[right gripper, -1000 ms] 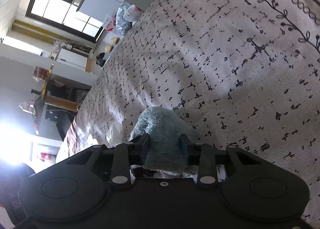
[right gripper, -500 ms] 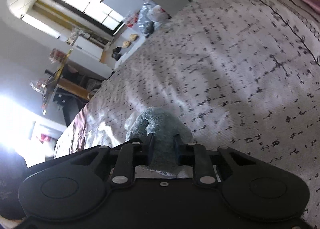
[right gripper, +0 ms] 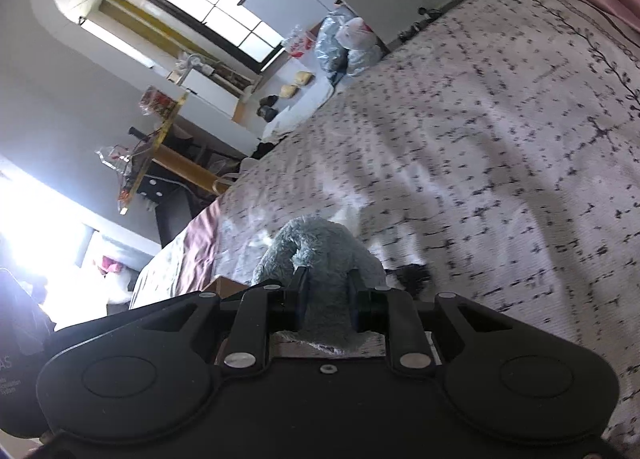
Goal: Organize soft objects
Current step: 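Carry the grey slipper plush with both tools over the cardboard box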
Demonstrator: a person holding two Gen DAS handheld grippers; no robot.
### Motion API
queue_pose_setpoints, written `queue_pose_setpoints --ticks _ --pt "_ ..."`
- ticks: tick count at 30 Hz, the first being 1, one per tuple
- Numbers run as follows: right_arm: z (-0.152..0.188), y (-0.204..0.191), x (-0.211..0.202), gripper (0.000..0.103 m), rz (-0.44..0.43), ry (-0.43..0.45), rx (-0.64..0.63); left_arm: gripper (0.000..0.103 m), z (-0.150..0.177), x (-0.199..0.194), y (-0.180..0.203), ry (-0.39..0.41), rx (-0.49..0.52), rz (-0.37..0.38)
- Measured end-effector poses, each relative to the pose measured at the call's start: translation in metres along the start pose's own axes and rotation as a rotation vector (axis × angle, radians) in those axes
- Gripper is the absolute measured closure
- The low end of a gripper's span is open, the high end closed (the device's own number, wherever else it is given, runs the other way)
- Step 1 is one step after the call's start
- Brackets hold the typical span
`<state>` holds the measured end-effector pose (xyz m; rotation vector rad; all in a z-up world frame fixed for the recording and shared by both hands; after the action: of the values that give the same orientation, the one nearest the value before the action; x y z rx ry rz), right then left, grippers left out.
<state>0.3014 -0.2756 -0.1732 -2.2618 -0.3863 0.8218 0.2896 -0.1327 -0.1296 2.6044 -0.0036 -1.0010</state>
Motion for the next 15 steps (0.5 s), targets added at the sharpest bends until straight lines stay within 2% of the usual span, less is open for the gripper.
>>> queue_pose_setpoints --ticks 15 --pt "0.015 -0.066 -0.014 0.082 -0.049 0.024 -0.07 0.087 -0.024 -0.057 -0.039 0.081 -0.055 0.004"
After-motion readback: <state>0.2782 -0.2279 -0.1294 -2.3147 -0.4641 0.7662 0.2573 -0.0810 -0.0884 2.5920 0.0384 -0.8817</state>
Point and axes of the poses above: each gripper's, at about its wrist camera, not at the fingertips, and x roughly the way its jaws point, y to its right, z to its underside, the point moved 3 cm from there along x, roughly the way its jaws point, and after that the axes turned 13 degrees about y, right-handed, at the moved point
